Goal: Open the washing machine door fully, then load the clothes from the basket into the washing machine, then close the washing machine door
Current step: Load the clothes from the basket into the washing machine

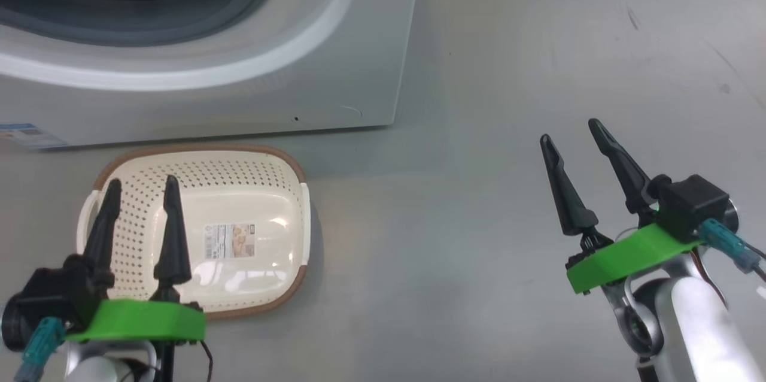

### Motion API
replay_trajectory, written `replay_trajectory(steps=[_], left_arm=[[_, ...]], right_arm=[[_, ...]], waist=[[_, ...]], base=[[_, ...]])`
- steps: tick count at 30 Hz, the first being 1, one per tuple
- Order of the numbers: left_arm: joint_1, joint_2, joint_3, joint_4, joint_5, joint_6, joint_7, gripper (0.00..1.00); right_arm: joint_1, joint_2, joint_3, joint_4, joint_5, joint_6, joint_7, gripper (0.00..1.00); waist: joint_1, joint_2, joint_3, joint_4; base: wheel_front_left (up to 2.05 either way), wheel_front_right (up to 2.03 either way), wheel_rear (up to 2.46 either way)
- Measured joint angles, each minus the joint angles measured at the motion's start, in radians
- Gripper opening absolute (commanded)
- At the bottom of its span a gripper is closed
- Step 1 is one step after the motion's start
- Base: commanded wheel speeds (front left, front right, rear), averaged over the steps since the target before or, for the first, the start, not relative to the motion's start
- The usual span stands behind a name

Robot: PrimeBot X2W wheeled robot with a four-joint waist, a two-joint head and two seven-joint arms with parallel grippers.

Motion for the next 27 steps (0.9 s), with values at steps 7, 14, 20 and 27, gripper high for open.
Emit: replay_trajectory(steps=[7,14,20,27], left_arm=[[0.058,-0.021,-0.039,0.000,0.000,0.000,-0.005,1.00],[0.064,-0.022,-0.044,0.001,0.000,0.000,-0.005,1.00],[0.081,-0.023,-0.048,0.001,-0.001,0.000,-0.003,1.00],[0.079,-0.026,-0.049,0.001,-0.003,0.000,0.006,1.00]], right_arm=[[0.070,0.000,-0.012,-0.043,-0.017,0.000,0.050,1.00],[0.099,0.000,-0.010,-0.062,-0.017,0.000,0.069,1.00],[0.118,0.000,-0.011,-0.070,-0.016,0.000,0.071,1.00],[0.121,0.000,-0.011,-0.083,-0.016,0.000,0.078,1.00]], waist=[[0.0000,0.0000,-0.094,0.053],[0.0000,0.0000,-0.139,0.065],[0.0000,0.0000,-0.153,0.062],[0.0001,0.0000,-0.147,0.065]], base=[[0.00,0.00,0.00],[0.00,0.00,0.00],[0.00,0.00,0.00],[0.00,0.00,0.00]])
